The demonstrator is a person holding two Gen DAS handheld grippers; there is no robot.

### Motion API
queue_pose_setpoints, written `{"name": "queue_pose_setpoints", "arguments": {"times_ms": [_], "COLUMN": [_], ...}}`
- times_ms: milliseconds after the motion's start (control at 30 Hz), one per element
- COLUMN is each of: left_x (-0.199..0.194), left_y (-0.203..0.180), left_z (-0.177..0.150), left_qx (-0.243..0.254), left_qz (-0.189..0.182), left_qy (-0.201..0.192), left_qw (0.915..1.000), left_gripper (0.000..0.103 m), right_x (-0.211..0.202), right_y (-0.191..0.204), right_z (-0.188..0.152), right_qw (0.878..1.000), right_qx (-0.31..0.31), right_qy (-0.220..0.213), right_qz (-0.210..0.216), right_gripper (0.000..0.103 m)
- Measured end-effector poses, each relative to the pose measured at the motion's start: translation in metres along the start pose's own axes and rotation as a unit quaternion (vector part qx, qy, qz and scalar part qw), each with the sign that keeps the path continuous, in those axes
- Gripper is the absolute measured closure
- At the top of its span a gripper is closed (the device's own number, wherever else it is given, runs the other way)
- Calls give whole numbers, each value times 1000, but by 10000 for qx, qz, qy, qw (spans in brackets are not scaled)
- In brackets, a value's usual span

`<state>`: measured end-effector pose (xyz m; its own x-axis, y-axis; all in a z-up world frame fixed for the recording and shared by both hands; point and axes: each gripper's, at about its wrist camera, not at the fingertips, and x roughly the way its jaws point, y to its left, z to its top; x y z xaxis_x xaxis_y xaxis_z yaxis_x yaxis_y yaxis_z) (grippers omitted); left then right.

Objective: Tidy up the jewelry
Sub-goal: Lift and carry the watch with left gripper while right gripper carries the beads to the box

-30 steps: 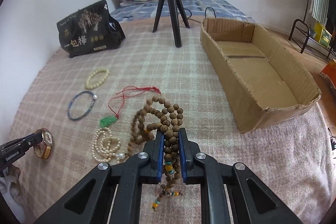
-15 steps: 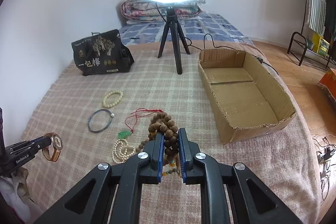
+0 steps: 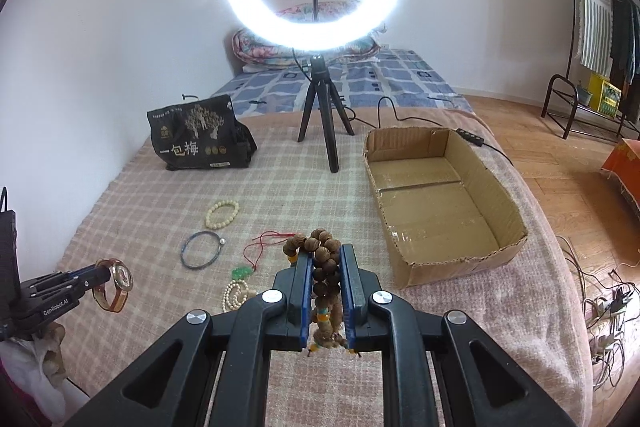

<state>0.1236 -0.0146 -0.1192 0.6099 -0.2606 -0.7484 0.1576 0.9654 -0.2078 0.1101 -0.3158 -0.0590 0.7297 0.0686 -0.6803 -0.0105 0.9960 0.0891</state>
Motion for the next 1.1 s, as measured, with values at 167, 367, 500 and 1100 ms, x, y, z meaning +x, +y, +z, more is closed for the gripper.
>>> {"name": "queue_pose_setpoints", "arguments": {"times_ms": [167,367,500,1100], "left_x": [-2,0,5,70], "left_y": [-11,-32,-50,-149], "left_z": [3,12,21,101], "left_qx": [83,238,348,801], "left_qz": [-96,-240,-354,-817], "left_qy": [-2,-11,-33,-170], "left_qw": [9999,9994,9988,9933], "left_gripper": [95,95,95,95], "right_x": [-13,-20,-22,1], "right_y": [-8,-22,-36,-104], "right_z": [8,18,25,55], "right_qw": [9999,9998,9995,9982], "right_qx": [38,47,57,183], "right_qy": [-96,-151,-200,-184], "right_qz": [-33,-117,-227,-540], "right_gripper": [92,92,92,92]}}
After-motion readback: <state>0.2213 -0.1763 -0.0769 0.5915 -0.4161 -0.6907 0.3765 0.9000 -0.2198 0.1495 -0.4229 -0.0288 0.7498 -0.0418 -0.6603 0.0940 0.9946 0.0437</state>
